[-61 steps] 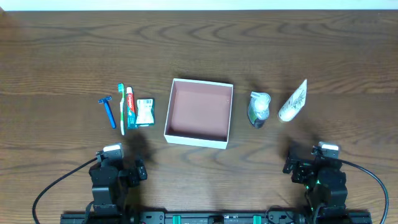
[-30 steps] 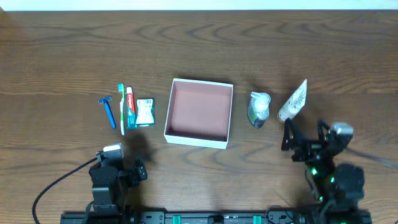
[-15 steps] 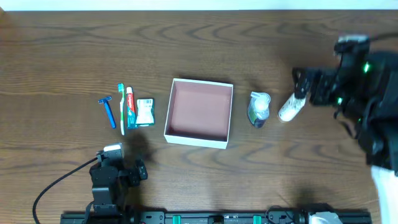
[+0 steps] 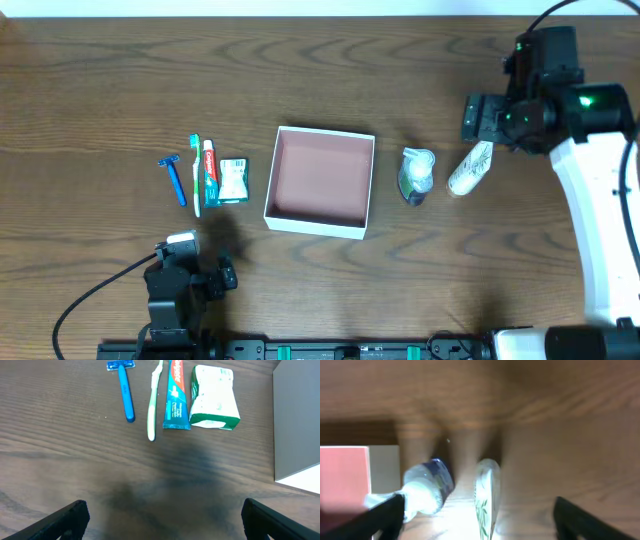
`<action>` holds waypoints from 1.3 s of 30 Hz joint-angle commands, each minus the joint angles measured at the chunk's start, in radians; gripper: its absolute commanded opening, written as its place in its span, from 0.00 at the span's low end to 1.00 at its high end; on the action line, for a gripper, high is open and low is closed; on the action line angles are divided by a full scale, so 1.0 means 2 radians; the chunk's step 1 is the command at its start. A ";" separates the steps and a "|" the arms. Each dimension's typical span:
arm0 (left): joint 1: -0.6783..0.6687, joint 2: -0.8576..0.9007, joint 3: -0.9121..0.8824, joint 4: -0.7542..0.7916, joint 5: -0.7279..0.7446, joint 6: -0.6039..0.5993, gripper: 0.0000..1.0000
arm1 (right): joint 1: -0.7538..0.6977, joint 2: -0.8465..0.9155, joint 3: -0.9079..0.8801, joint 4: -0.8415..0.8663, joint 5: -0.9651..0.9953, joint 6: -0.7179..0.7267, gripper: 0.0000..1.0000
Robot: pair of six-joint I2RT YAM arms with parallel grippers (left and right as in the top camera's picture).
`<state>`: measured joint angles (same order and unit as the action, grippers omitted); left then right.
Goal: Pack container
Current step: 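Reach the right gripper to the white lotion tube and grasp it, then carry the lotion tube into the box and release it upright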
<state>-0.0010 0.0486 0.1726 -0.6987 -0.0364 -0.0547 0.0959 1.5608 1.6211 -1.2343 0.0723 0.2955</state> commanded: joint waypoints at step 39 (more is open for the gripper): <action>0.003 -0.003 -0.007 -0.001 0.000 -0.001 0.98 | 0.019 -0.097 0.064 0.010 -0.017 0.044 0.01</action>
<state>-0.0006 0.0486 0.1726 -0.6987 -0.0364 -0.0547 0.0975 1.4998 1.6180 -1.2221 0.0837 0.4164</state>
